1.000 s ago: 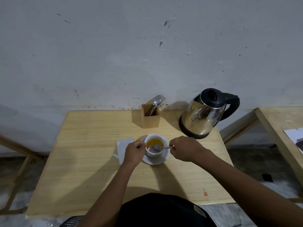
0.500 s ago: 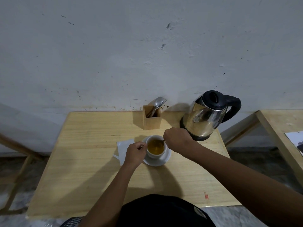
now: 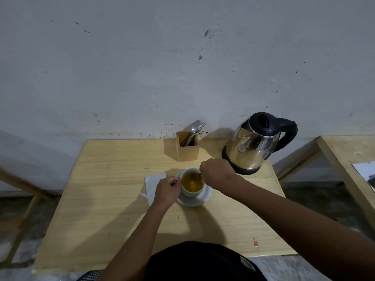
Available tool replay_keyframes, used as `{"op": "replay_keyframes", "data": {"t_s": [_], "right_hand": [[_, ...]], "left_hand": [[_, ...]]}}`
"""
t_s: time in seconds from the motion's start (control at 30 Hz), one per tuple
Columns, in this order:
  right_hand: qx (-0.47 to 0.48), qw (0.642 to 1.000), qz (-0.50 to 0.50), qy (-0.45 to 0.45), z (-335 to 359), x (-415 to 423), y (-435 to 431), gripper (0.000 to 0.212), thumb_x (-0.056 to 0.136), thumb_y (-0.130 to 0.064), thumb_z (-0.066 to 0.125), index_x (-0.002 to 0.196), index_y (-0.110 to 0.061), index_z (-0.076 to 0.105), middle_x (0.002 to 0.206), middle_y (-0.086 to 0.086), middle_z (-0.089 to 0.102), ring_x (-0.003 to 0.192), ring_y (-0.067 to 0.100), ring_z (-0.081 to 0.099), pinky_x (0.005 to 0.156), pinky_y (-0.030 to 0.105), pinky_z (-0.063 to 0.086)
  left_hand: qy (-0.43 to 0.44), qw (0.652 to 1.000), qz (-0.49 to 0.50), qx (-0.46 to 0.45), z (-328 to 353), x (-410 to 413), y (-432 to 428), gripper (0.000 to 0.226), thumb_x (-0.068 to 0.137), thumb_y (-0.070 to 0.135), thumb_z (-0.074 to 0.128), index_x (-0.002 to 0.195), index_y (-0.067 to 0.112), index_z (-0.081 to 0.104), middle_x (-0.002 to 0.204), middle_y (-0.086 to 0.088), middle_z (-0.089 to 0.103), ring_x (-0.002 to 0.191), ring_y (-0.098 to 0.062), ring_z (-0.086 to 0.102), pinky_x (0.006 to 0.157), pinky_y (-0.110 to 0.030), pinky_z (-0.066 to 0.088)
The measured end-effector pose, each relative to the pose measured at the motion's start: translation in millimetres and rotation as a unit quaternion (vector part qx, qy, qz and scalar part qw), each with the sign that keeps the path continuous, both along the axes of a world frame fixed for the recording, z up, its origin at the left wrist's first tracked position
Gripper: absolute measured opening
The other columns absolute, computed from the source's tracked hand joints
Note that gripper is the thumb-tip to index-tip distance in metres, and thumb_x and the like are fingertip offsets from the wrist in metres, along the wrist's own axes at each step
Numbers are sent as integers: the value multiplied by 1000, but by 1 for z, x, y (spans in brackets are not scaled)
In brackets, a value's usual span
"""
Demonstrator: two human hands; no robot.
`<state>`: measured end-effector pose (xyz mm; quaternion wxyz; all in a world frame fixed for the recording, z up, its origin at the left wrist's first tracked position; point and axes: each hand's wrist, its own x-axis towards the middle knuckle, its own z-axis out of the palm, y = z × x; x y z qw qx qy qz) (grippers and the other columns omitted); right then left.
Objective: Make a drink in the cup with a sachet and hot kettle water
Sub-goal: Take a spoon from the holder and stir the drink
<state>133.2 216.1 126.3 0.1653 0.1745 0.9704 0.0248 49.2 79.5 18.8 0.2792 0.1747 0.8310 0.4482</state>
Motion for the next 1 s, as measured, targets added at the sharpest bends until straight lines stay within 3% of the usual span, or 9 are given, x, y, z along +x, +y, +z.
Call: {"op": "replay_keyframes", "data": {"t_s": [0.07,0.2,0.4,0.53,0.73,0.83,1.0], "right_hand": [[0,1000,2,-3,3,1,4,19,97,-22,50,108,-9,60,98,8,66,76,22,56,62,32,38],[-35,999,-1,-8,5,4,2,24,92,-32,56,101,-10,59,77,2,55,69,20,51,61,31,39],[-53,998,-18,37,-9,1,-1,23,94,-27,49,98,-11,66,81,4,60,68,22,53,59,31,40],[-15,1000,-6,18,-5,-1,4,22,96,-24,48,106,-10,62,97,8,66,82,25,63,60,32,39],[-72,997,-8,-23,4,-5,6,24,86,-36,64,93,-14,57,78,2,54,71,19,54,62,30,45],[-87,996,-17,4,-5,-6,3,19,88,-31,58,87,-12,59,77,3,58,69,22,54,58,30,41],[-35,999,-19,25,-10,0,4,21,95,-20,48,101,-10,65,85,5,61,69,23,53,59,32,41]], "left_hand": [[0,1000,1,3,0,0,0,21,92,21,56,98,8,71,84,-1,66,78,-13,59,63,-14,43],[2,1000,0,1,1,1,0,21,92,21,55,98,9,71,84,-2,67,77,-13,59,62,-15,43],[5,1000,-5,1,1,1,0,22,92,20,55,99,7,71,86,-2,67,82,-16,61,64,-17,43],[2,1000,-1,4,2,1,0,22,92,20,56,101,8,71,87,0,66,84,-16,61,65,-19,43],[2,1000,-1,-2,0,1,-1,21,92,21,55,97,9,71,86,-5,69,80,-16,61,62,-15,43],[-2,1000,2,-3,0,1,0,21,92,21,55,98,9,71,87,-3,69,82,-17,61,61,-15,42],[1,1000,3,1,1,1,0,21,92,20,56,97,7,72,85,-1,67,84,-17,62,64,-16,43]]}}
